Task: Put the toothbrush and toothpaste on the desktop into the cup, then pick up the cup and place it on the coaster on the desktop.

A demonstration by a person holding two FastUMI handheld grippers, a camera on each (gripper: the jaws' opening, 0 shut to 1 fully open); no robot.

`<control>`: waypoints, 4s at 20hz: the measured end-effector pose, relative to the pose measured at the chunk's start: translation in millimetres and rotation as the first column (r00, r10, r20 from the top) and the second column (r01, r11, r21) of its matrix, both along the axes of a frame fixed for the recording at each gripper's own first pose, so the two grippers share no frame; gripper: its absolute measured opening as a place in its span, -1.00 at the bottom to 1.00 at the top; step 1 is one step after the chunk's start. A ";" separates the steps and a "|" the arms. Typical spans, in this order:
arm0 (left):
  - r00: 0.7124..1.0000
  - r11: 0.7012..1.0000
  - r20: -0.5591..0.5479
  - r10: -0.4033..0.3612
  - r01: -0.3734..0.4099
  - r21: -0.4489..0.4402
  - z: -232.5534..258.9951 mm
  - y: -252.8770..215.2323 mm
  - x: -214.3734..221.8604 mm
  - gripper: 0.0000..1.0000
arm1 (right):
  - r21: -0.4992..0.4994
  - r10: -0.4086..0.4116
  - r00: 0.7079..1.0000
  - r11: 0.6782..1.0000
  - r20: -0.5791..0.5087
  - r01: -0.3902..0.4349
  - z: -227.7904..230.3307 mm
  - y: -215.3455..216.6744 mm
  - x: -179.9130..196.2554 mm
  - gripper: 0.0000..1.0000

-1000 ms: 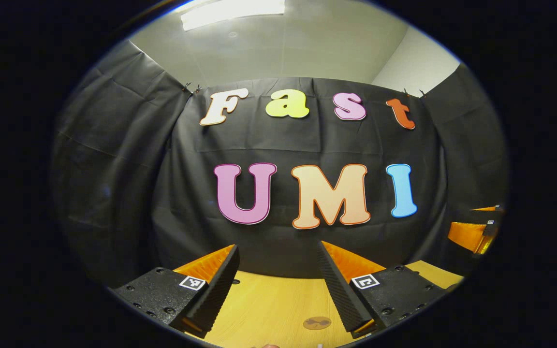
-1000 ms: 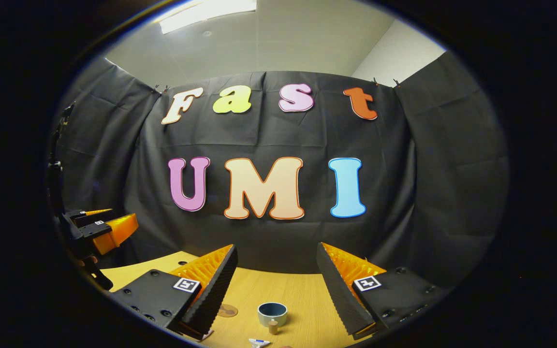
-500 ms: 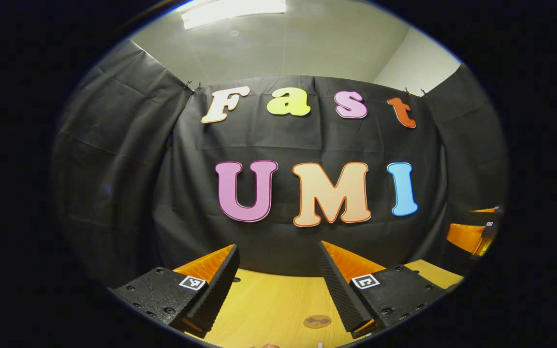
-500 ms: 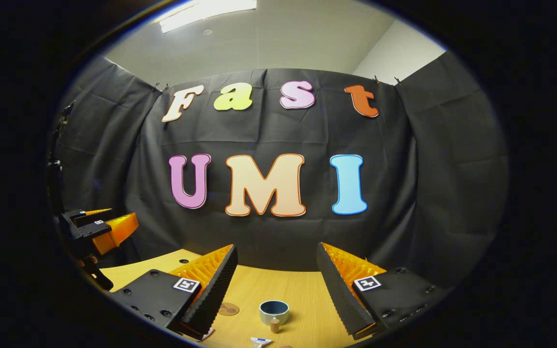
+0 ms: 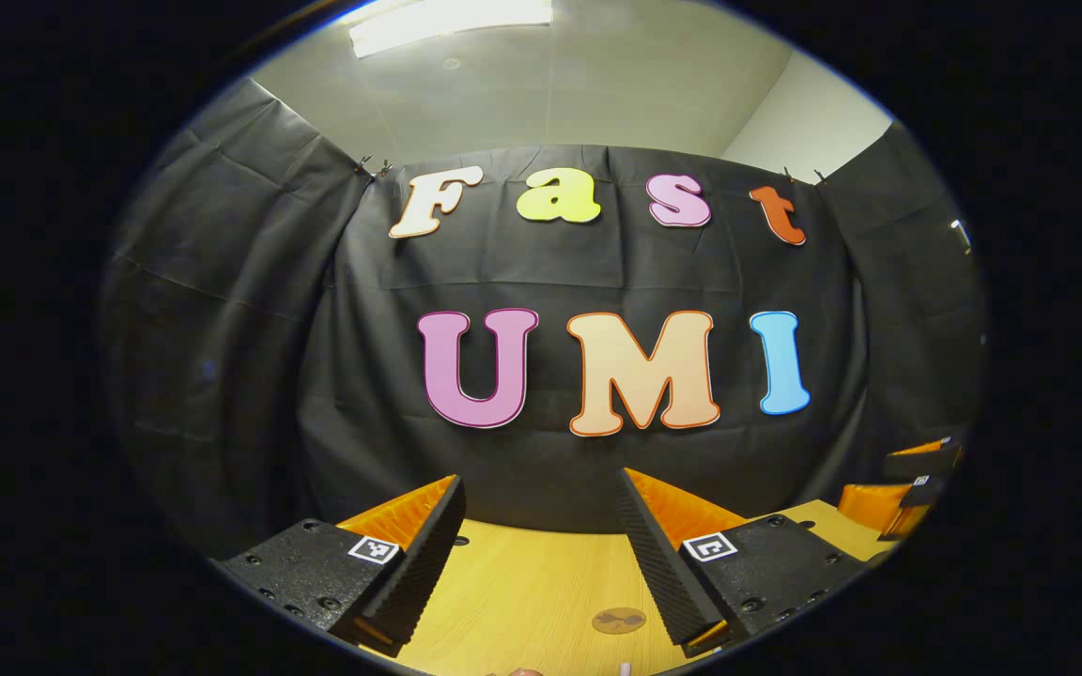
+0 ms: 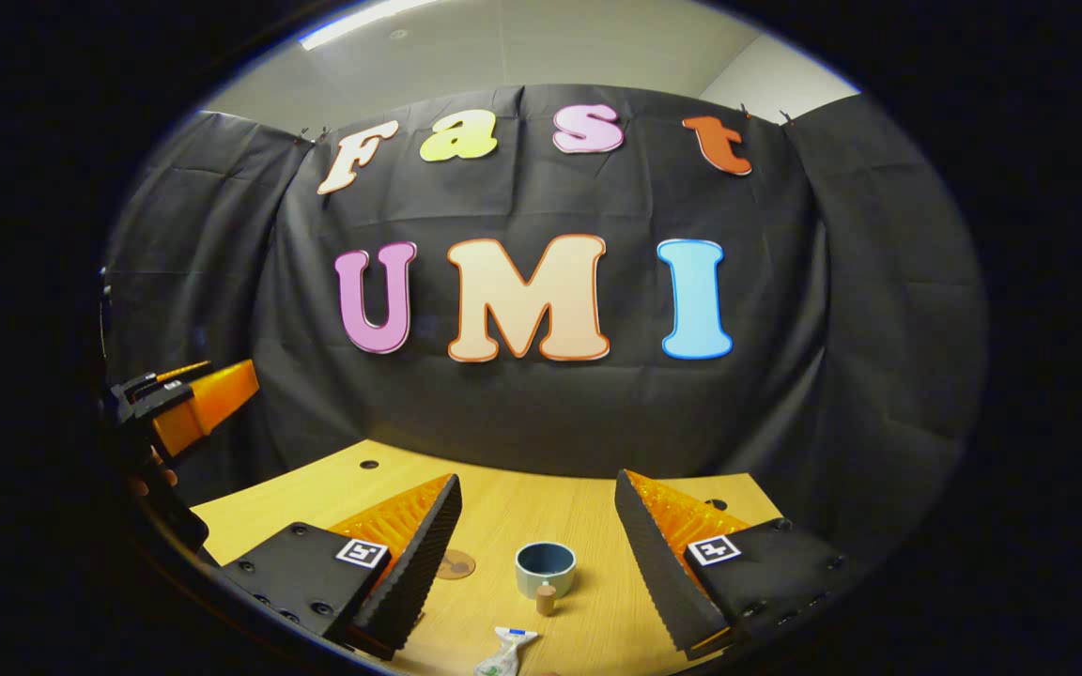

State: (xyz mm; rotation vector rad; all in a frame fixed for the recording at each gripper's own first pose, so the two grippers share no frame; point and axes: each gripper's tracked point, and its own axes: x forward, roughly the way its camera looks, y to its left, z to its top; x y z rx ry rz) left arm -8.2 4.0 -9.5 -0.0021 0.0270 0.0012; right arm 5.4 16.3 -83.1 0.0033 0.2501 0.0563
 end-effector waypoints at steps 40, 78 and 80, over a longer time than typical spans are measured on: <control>0.985 0.999 -0.169 -0.020 0.028 0.042 -64.0 -2.8 -10.6 0.87 | -0.067 0.011 0.491 0.988 -0.871 -0.140 -332.0 16.7 -78.7 0.49; 0.261 0.962 -0.942 -0.211 0.228 -0.152 -380.2 -85.1 -119.7 0.92 | 0.045 0.114 0.442 0.985 -0.890 -0.165 -331.5 22.5 -76.1 -0.88; 0.227 0.961 -0.959 -0.172 0.254 -0.112 -386.8 -80.1 -125.4 0.92 | 0.049 0.119 0.440 0.985 -0.890 -0.167 -330.2 22.4 -75.6 -0.88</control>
